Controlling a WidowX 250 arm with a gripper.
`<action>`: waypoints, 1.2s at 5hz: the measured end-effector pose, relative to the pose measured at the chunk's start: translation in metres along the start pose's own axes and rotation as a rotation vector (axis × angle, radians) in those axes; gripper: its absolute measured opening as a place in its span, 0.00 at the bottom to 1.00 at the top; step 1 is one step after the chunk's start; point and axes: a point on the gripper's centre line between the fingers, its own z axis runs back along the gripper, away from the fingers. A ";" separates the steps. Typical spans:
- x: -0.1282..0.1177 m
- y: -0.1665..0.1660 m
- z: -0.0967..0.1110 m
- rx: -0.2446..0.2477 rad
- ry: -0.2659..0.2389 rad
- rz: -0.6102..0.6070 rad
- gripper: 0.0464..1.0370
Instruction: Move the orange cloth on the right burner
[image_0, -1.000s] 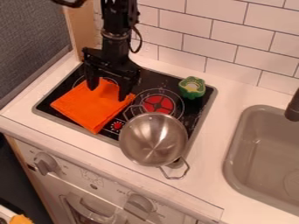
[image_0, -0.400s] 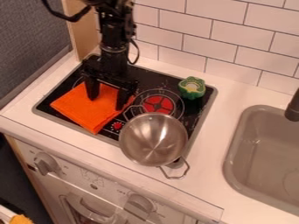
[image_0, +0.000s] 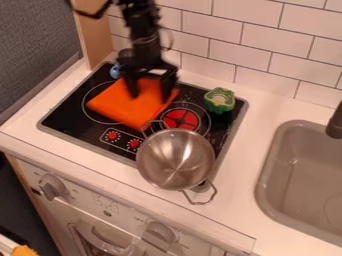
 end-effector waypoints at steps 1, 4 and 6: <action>0.024 -0.023 -0.003 -0.038 -0.025 -0.046 0.96; 0.006 -0.059 0.008 0.032 0.050 -0.073 0.96; -0.001 -0.060 0.053 0.042 0.030 -0.069 0.96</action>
